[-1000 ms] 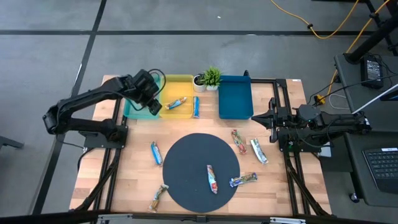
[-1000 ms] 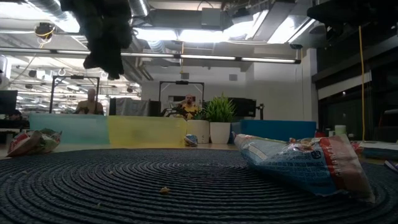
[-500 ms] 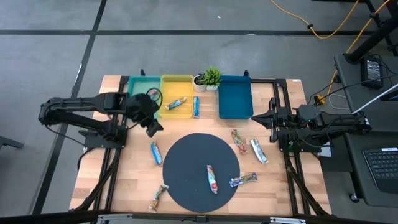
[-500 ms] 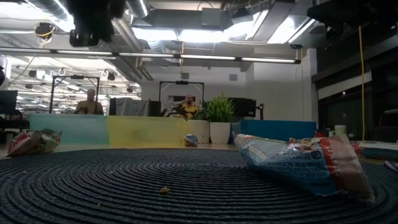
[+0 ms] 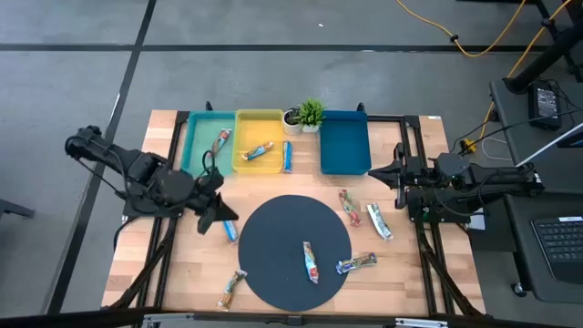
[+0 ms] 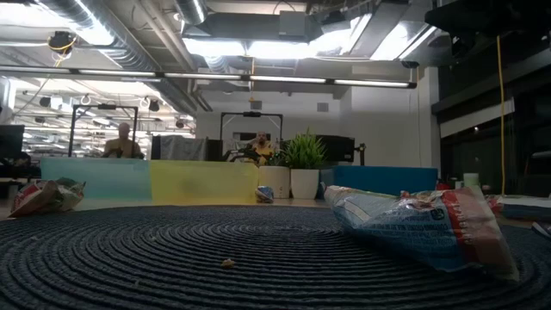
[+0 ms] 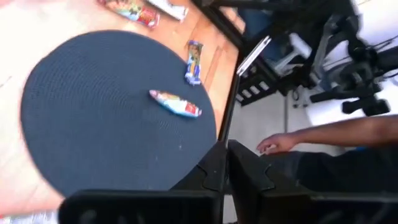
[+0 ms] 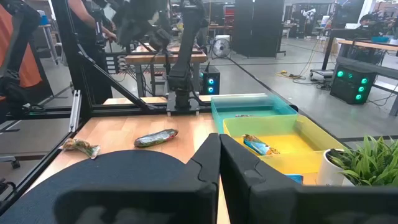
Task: Pick and place Granola Bars by type
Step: Put the red granola bar into the green bin
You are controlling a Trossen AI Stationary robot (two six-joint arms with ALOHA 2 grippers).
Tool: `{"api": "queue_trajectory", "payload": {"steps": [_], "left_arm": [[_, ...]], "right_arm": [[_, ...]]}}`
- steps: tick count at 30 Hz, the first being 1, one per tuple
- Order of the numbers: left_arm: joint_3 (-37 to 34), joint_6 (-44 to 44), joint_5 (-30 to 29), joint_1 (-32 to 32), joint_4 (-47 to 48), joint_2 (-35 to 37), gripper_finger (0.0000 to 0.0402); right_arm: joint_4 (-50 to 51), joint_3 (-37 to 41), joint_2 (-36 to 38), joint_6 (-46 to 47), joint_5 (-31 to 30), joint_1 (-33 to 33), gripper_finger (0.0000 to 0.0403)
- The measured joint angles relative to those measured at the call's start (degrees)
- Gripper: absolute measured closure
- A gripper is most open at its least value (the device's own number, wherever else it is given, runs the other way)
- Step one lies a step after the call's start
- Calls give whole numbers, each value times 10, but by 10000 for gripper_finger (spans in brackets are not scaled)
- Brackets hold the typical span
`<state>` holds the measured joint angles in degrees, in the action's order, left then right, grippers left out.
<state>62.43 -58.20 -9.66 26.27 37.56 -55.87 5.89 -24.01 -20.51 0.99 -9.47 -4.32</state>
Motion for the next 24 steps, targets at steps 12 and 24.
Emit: {"api": "queue_trajectory", "payload": {"steps": [12, 24], "left_arm": [[139, -209, -119, 89, 205, -130, 399], [139, -334, -151, 106, 291, -234, 396]], "right_arm": [[0, 0, 0, 0, 0, 0, 390], [0, 0, 0, 0, 0, 0, 390]]}}
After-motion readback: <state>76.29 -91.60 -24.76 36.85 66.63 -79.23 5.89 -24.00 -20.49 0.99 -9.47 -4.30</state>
